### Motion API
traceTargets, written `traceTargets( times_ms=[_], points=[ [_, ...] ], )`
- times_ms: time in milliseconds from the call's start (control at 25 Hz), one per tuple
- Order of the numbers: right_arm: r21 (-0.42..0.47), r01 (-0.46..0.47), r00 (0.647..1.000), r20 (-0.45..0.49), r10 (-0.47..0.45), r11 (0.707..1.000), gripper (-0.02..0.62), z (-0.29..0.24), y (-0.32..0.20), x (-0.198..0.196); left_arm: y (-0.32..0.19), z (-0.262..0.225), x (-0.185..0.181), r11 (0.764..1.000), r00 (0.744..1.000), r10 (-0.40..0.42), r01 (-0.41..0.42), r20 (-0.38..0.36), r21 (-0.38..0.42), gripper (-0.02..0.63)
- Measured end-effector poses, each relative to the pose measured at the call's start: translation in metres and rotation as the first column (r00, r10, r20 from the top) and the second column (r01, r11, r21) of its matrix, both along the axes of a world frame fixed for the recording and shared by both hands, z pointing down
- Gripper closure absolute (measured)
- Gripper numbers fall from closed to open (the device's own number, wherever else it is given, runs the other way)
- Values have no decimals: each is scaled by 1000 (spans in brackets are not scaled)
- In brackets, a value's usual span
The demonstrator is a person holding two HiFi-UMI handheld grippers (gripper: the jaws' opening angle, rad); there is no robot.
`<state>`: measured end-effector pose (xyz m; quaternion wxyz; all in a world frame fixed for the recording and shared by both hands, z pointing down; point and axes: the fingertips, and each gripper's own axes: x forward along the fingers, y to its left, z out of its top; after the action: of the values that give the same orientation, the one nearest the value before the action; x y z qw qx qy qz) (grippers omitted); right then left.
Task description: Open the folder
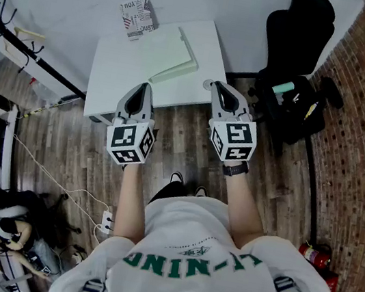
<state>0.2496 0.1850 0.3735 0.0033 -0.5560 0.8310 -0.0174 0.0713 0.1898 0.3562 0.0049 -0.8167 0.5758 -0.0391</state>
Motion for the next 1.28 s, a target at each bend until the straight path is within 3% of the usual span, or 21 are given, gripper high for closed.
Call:
traceTargets(
  times_ms=[200,400,880,1280],
  points=[
    [-25,26,1000,6,-26,999,577,9,-8,2,-5,8,8,1000,1000,-13,13,-8,-4,594],
    [-51,53,999,4,-53,997,577,24,-39,-24,-40,24,-6,1000,1000,-9,9,-28,-19,594],
    [-24,115,993,-3,-115,993,577,-3,-199,-115,-195,-8,-81,998,999,-3,6,-48,60,594],
    [-99,185,982,-7,-186,978,526,16,-290,-195,-279,6,-148,1000,998,-6,8,-64,24,594]
  ],
)
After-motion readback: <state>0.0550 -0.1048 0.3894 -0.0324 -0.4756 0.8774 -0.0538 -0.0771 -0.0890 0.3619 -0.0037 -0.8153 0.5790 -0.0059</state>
